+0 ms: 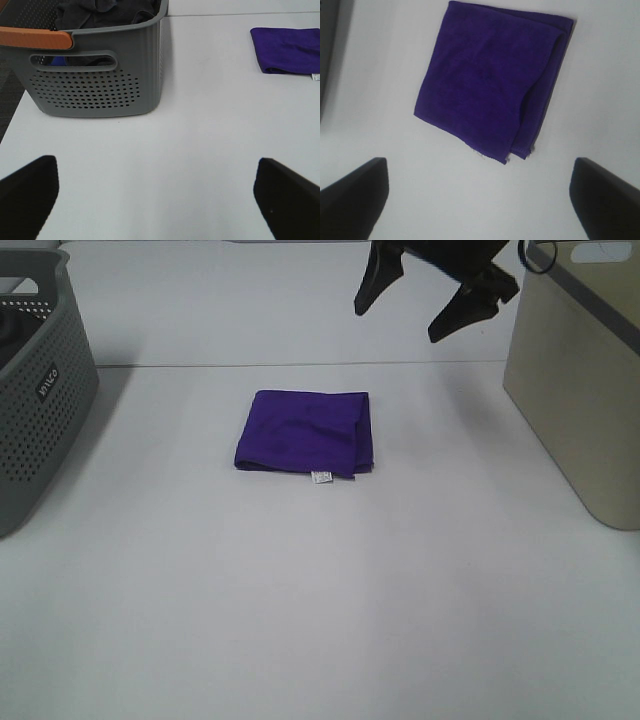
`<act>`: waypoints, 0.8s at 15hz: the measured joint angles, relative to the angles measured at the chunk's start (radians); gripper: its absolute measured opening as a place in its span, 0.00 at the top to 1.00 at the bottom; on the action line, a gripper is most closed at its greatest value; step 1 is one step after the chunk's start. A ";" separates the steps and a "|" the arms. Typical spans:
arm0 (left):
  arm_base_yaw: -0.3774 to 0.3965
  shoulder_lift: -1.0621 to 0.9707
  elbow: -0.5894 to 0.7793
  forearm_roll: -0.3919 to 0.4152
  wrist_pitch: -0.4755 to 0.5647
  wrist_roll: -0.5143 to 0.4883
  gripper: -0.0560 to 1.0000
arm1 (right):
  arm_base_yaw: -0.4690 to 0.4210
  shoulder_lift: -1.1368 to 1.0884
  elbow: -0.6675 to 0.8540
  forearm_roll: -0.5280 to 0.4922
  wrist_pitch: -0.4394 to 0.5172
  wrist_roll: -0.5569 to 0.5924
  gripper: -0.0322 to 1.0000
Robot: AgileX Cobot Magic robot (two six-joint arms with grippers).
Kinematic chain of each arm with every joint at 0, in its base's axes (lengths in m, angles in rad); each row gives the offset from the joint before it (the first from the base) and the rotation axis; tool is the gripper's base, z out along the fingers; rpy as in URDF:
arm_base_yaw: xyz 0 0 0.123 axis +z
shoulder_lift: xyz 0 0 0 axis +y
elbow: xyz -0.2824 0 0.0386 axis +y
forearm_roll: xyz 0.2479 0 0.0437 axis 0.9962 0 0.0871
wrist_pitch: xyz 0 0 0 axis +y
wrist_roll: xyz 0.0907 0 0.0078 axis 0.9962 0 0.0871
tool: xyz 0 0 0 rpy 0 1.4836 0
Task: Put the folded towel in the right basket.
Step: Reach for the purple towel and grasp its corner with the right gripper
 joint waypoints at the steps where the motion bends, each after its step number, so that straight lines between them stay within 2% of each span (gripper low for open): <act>1: 0.000 0.000 0.000 0.000 0.000 0.000 0.01 | 0.000 0.053 -0.017 0.002 -0.002 0.002 0.05; 5: 0.000 0.000 0.000 0.000 0.000 0.000 0.01 | 0.000 0.184 -0.026 0.007 -0.027 0.005 0.05; 9: 0.000 0.000 0.000 0.000 0.000 0.000 0.01 | 0.000 0.269 -0.029 -0.016 -0.155 0.005 0.07; 12: 0.000 0.000 0.000 0.000 0.000 0.000 0.01 | 0.000 0.301 -0.030 -0.016 -0.191 0.005 0.07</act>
